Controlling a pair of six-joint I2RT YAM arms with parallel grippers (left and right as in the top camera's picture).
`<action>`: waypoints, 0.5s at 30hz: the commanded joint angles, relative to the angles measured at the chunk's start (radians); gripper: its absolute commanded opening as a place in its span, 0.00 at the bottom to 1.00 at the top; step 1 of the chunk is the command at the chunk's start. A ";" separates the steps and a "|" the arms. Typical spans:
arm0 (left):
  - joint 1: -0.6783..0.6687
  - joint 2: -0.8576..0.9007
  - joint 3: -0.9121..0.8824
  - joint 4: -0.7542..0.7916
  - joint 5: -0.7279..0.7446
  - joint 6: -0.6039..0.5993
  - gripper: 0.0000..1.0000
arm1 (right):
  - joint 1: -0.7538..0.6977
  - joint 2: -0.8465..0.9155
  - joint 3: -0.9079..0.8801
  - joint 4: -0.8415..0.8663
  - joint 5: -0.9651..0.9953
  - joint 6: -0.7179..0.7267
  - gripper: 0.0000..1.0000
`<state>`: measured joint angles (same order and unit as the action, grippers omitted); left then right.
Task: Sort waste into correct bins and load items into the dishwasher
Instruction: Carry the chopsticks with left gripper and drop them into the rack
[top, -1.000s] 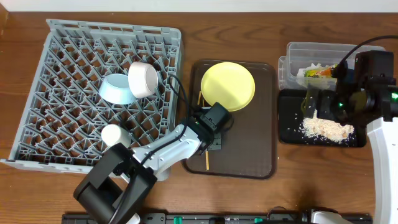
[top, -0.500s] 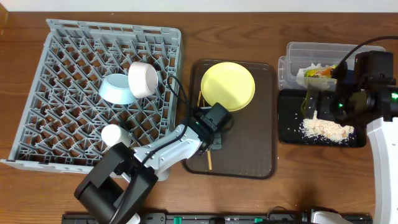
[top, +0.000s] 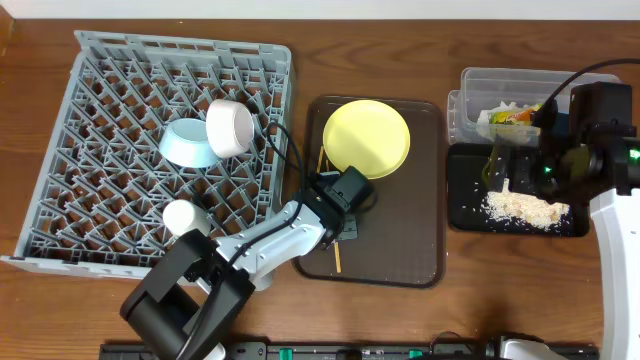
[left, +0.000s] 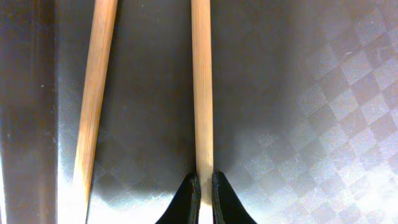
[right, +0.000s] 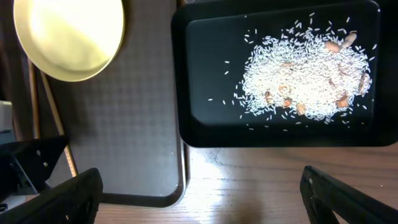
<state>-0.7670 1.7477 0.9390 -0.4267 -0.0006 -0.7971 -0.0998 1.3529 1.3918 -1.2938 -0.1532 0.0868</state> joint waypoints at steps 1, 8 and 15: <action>0.000 0.019 -0.018 -0.045 -0.020 -0.010 0.06 | -0.005 0.002 0.001 -0.002 -0.013 -0.013 0.99; 0.026 -0.183 0.028 -0.189 -0.021 0.133 0.06 | -0.005 0.002 0.001 -0.003 -0.013 -0.013 0.99; 0.137 -0.381 0.082 -0.288 0.018 0.423 0.06 | -0.005 0.002 0.001 -0.004 -0.013 -0.013 0.99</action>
<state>-0.6952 1.4475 0.9733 -0.6823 0.0086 -0.5583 -0.0998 1.3529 1.3918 -1.2972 -0.1589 0.0868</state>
